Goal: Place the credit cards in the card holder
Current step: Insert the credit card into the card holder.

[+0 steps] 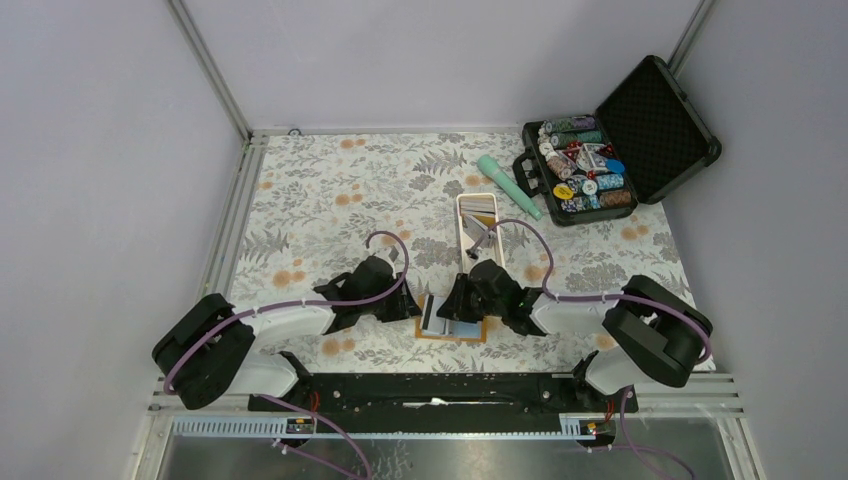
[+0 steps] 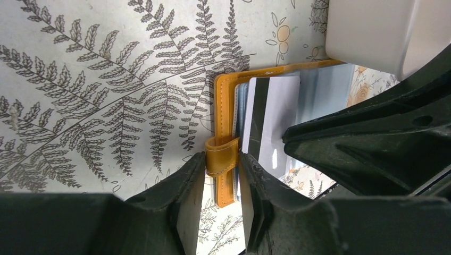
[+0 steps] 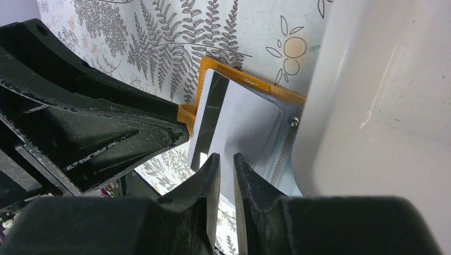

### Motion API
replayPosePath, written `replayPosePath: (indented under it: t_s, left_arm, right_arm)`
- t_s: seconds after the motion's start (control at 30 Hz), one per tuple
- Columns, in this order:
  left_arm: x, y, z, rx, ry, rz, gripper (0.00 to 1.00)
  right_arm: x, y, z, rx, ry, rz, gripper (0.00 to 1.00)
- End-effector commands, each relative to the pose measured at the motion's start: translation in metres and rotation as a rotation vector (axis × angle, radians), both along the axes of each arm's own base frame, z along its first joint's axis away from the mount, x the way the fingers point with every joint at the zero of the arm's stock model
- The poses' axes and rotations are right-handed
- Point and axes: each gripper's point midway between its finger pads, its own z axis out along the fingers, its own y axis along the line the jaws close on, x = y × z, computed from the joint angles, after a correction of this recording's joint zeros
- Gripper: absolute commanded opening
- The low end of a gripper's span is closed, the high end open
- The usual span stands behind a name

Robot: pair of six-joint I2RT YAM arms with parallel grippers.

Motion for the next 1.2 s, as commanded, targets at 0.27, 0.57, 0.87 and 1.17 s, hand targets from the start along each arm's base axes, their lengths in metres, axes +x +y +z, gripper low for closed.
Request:
replayPosePath:
  t_s: [0.27, 0.57, 0.87, 1.17]
  left_arm:
    - [0.006, -0.001, 0.004, -0.007, -0.031, 0.01, 0.4]
    - [0.012, -0.004, 0.026, -0.022, -0.083, -0.006, 0.46]
    - [0.015, -0.013, 0.025, -0.038, -0.078, -0.028, 0.47]
    - [0.016, -0.016, 0.022, -0.046, -0.072, -0.034, 0.48]
  right_arm:
    - [0.008, 0.006, 0.016, -0.024, -0.067, 0.02, 0.23]
    - [0.007, -0.008, 0.014, -0.073, -0.08, 0.003, 0.26]
    - [0.007, -0.003, 0.008, -0.074, -0.056, 0.006, 0.26]
    - [0.005, 0.005, 0.0, -0.064, -0.03, 0.025, 0.26]
